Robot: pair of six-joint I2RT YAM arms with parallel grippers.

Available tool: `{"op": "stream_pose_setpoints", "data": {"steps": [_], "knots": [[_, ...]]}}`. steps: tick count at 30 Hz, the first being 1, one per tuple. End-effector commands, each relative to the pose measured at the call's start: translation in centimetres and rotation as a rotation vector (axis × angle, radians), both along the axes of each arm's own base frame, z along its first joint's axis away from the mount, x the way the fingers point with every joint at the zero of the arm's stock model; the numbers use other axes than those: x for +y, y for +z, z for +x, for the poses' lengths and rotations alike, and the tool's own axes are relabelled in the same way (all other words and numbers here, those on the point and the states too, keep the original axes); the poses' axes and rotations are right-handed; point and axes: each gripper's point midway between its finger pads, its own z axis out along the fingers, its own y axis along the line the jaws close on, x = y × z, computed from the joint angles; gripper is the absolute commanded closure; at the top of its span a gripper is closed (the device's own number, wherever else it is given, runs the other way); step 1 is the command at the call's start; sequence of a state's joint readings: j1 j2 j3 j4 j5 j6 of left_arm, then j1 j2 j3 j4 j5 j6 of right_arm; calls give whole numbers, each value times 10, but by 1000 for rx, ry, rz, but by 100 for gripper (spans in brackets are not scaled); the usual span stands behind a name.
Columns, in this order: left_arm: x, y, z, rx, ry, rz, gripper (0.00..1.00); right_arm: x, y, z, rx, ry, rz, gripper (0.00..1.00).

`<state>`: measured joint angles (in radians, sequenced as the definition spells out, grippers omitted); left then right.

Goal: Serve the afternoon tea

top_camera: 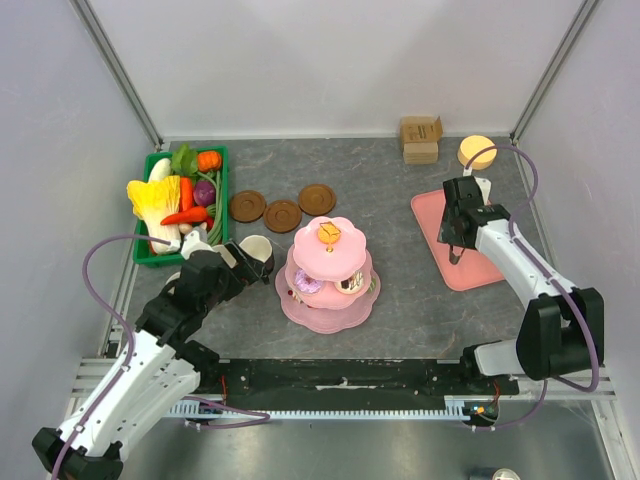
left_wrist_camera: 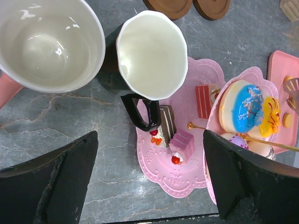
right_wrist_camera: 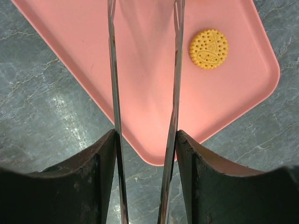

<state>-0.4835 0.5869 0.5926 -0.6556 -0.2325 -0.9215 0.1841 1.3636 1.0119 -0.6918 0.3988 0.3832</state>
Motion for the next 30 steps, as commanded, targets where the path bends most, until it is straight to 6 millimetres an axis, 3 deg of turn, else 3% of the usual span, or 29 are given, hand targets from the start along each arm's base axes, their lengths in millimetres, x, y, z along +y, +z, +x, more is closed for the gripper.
{"op": "stream_pose_setpoints", "data": {"steps": [1,15,30], "knots": [[3,6,5,-45,-2,23,1,-4,6,20,-59,-38,0,41],[4,5,5,-41,1,25,1,-7,-1,35,-64,-39,28,43],[3,7,4,-43,-3,21,1,-7,7,35,-87,-37,43,56]]}}
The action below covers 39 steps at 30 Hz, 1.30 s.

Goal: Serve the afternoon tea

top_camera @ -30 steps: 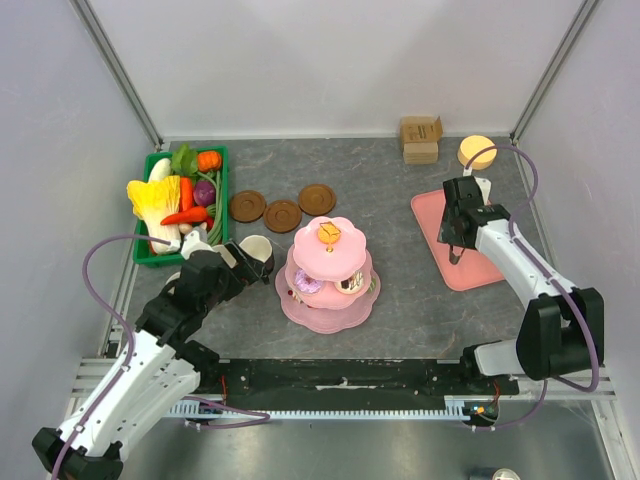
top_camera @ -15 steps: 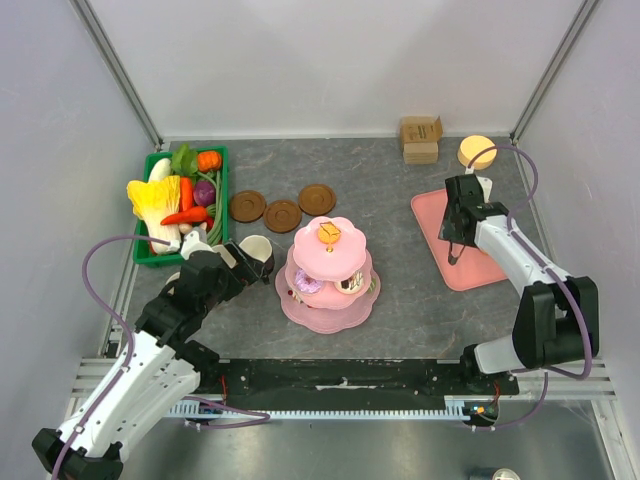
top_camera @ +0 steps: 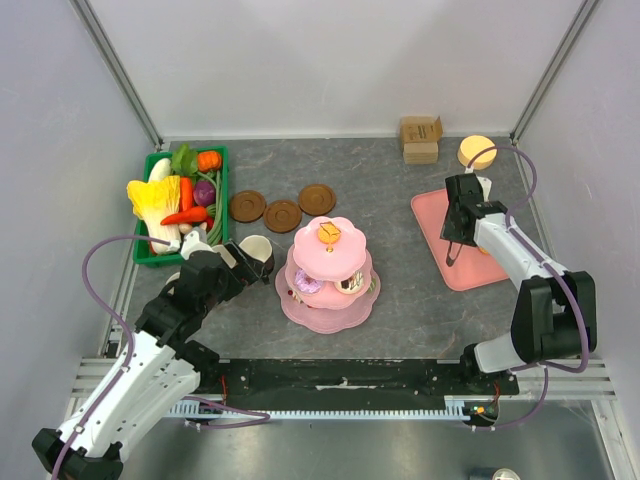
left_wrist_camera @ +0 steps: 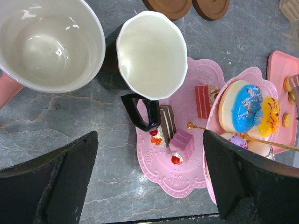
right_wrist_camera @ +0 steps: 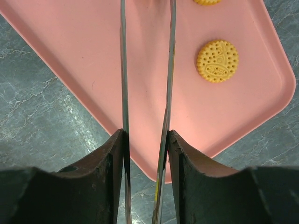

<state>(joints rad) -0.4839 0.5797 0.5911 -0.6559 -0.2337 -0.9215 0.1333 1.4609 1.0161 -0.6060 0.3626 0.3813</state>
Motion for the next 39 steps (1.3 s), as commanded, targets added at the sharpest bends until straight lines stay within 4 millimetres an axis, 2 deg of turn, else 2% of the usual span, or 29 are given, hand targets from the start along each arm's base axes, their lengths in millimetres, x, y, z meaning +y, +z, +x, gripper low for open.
{"op": "stream_pose_setpoints", "data": {"steps": [1,9,14,16,19,22,25,34,36,39], "knots": [[3,5,4,-36,-2,23,1,0,33,15,-112,-8,16,57],[2,8,1,-38,-6,10,1,-5,64,-3,-189,-6,8,64],[2,10,0,-41,-8,5,1,-2,86,-12,-248,15,33,65],[2,11,-1,-42,-8,2,1,8,99,-14,-283,68,75,65],[2,13,-2,-41,-11,-4,0,36,126,-20,-356,210,187,65],[1,16,-4,-49,-17,-11,0,74,160,-35,-434,399,339,64],[3,17,-5,-47,-15,-4,1,102,189,-56,-486,556,448,65],[3,16,-9,-27,-20,-4,1,150,214,-136,-432,863,683,65],[4,18,-9,-26,-21,1,1,155,220,-149,-434,914,696,65],[8,17,-10,-22,-10,21,1,157,222,-158,-435,935,682,64]]}}
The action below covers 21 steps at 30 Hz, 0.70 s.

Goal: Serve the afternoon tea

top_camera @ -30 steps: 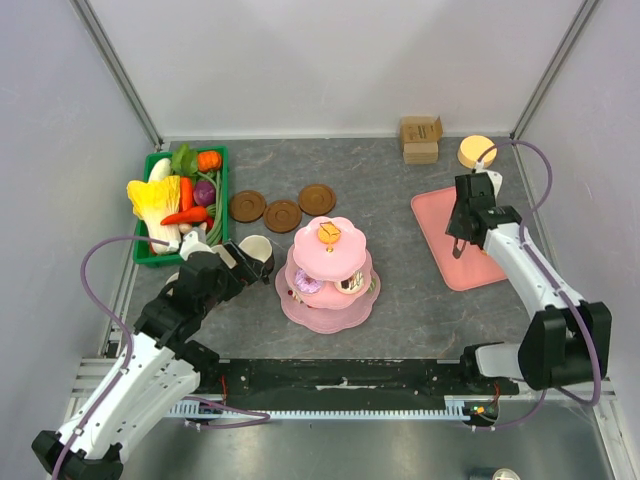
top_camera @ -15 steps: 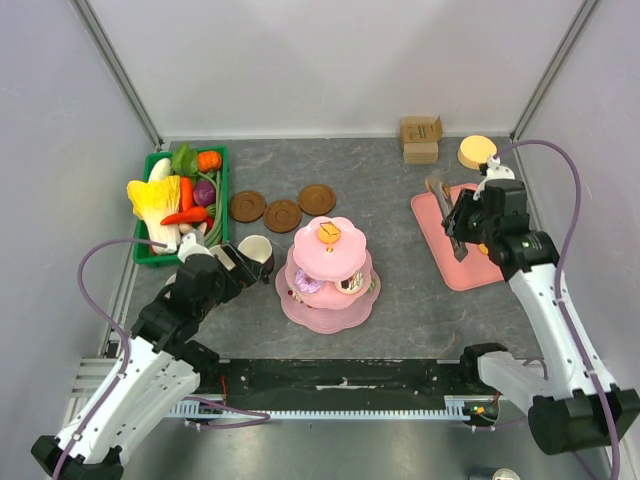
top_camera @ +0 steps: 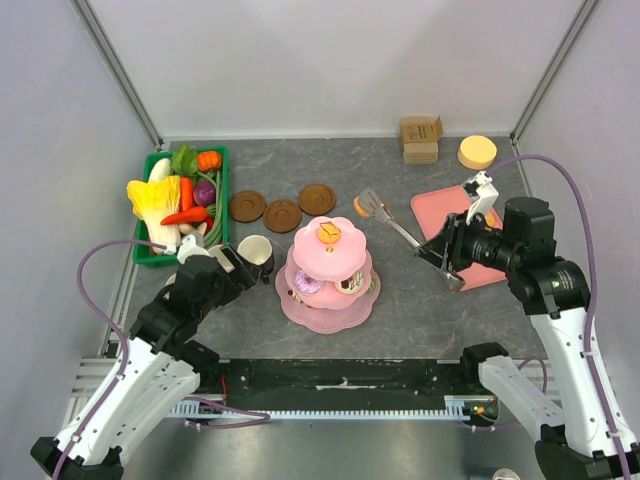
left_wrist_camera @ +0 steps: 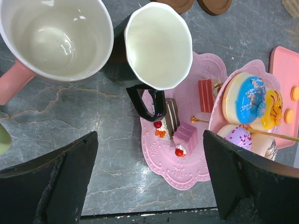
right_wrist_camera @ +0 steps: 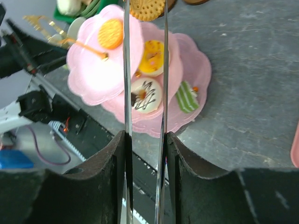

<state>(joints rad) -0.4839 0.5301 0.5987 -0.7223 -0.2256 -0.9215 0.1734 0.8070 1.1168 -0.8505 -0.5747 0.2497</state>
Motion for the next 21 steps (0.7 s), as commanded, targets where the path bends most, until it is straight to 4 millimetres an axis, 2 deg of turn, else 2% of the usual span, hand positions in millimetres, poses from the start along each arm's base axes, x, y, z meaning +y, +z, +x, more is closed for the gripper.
{"op": "stream_pose_setpoints", "data": {"steps": [1,6,15,21], "knots": [[5,14,1,-26,3,28,1,13,25,-26,-71,126,33,65],[8,12,-1,-26,18,26,1,20,25,-37,-65,178,46,64],[11,13,0,-27,31,35,1,19,14,-48,-32,191,8,61],[11,10,0,-19,39,35,1,18,12,-46,-28,185,-5,59]]}}
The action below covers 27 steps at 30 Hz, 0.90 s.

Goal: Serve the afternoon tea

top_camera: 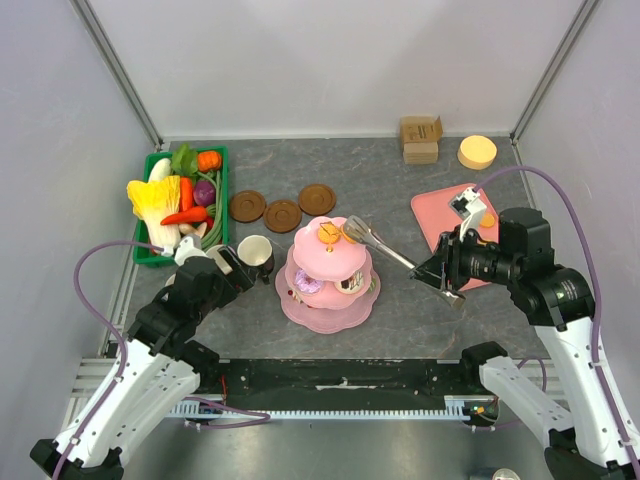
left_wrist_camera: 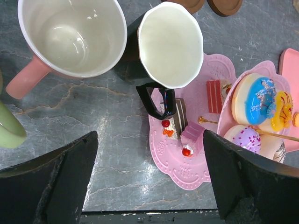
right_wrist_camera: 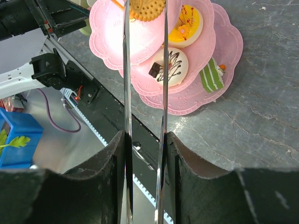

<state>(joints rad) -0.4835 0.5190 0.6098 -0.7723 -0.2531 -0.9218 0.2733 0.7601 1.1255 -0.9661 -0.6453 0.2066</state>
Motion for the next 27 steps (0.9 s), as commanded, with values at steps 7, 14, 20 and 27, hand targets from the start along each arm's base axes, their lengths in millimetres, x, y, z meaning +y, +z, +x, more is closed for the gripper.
{"op": "stream_pose_setpoints", "data": {"steps": [7,14,20,27], "knots": [[4,13,5,-44,21,6,1,-1,17,2,-73,0,-14,55],[5,12,5,-41,22,7,1,0,19,0,-77,13,-9,48],[4,12,5,-43,22,5,1,-1,26,1,-101,2,-5,48],[4,13,3,-47,20,-6,1,-11,53,17,-190,-120,8,50]]}}
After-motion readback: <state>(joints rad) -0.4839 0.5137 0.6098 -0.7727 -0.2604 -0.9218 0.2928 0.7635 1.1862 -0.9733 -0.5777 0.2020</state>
